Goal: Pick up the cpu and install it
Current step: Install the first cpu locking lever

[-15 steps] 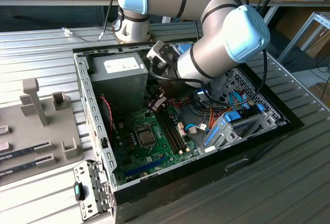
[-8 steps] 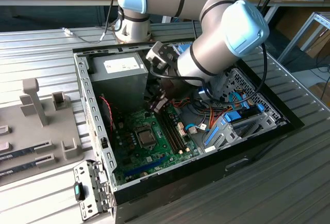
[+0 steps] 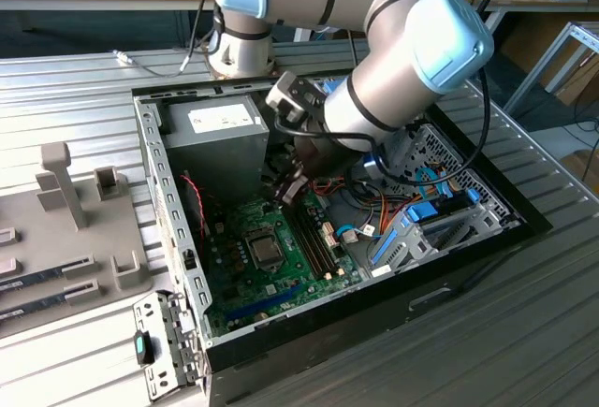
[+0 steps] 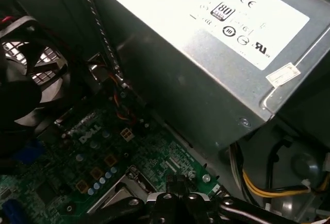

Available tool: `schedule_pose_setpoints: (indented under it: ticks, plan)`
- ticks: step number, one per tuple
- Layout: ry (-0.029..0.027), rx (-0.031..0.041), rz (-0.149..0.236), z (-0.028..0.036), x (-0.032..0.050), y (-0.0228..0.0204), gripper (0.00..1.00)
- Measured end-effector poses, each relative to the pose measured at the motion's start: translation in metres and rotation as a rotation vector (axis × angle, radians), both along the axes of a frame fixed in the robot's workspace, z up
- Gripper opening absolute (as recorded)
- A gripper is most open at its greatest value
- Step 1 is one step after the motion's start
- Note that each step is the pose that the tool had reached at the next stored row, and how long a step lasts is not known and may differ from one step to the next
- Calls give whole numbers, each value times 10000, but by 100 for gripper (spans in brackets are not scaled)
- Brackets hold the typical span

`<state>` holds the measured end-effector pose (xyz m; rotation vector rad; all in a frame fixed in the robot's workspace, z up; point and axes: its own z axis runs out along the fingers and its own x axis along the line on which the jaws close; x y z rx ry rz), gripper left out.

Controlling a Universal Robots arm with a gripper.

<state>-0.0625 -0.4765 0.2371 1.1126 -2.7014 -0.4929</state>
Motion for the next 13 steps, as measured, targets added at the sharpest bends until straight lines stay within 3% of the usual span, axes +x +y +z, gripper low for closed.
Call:
schedule_pose_setpoints:
  ticks: [1, 2, 5, 6, 7, 10, 13]
  plan:
    - [-1, -201, 33, -1, 0, 0, 11]
    - [-1, -519, 90, -1, 0, 0, 11]
    - [8, -1110, 215, -3, 4, 0, 11]
    - [28, -1186, 244, -8, 17, 0, 11]
    - [53, -1206, 267, -10, 37, 0, 11]
    - [117, -1209, 292, -11, 104, -1, 11]
    - [120, -1207, 311, -12, 112, -11, 11]
